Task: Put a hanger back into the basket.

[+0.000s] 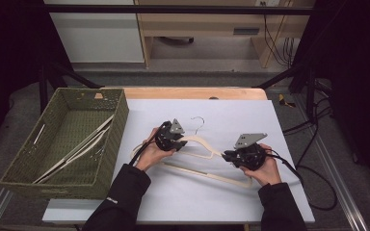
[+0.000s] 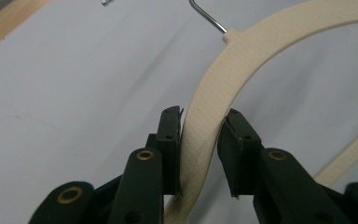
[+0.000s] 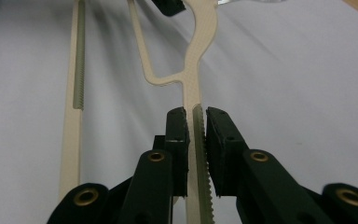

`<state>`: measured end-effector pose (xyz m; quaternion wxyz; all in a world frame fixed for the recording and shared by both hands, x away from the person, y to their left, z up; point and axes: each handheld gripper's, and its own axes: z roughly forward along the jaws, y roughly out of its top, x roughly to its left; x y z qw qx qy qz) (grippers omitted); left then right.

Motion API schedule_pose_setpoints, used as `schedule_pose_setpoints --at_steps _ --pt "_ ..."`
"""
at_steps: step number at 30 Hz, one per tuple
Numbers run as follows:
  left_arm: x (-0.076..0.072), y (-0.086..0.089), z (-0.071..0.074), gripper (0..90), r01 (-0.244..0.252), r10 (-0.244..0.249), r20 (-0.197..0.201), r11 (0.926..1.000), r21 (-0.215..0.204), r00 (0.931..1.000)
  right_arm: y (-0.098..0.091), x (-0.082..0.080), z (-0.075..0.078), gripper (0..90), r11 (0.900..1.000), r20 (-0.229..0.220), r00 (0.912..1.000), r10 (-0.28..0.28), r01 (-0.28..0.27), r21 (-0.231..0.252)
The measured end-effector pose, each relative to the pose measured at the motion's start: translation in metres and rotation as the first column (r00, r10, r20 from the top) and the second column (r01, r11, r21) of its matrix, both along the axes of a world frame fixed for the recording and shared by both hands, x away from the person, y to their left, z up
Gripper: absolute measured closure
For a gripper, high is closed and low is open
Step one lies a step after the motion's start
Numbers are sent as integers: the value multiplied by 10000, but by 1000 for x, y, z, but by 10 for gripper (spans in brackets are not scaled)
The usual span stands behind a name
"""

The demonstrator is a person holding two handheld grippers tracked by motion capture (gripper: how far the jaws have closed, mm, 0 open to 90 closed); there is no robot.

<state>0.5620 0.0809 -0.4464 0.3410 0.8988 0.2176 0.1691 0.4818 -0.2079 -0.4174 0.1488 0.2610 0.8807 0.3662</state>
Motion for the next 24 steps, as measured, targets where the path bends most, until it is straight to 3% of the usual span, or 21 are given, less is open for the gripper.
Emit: schedule_pose_setpoints --at_steps 1,5,7,10,14,17,20,24 --pt "-7 1 6 710 156 -159 367 9998 76 9992 0 -1 -3 800 9999 -62 9999 -101 101 -98" --pt "-20 3 16 718 358 -392 911 9986 385 9951 -2 0 -10 813 9997 -215 9995 -229 228 -18" --pt "-25 4 17 725 398 -446 976 9979 505 9942 -4 2 -13 812 9993 -341 9991 -246 256 272" --pt "-32 7 18 734 411 -450 1201 9985 348 9917 -7 2 -13 775 9984 -397 9986 -348 365 428" --pt "-43 11 23 740 421 -443 1523 9990 174 9873 -5 3 -10 603 9956 -297 9994 -189 216 913" --pt "-51 13 26 740 446 -445 1691 9990 33 9846 2 4 -2 469 9860 131 9996 -263 238 1652" --pt "-57 15 29 742 511 -493 1800 9987 -51 9824 11 5 4 442 9813 286 9995 -107 50 1923" --pt "-65 16 32 743 578 -577 1920 9983 48 9797 30 11 5 489 9821 125 9997 211 -230 1868"
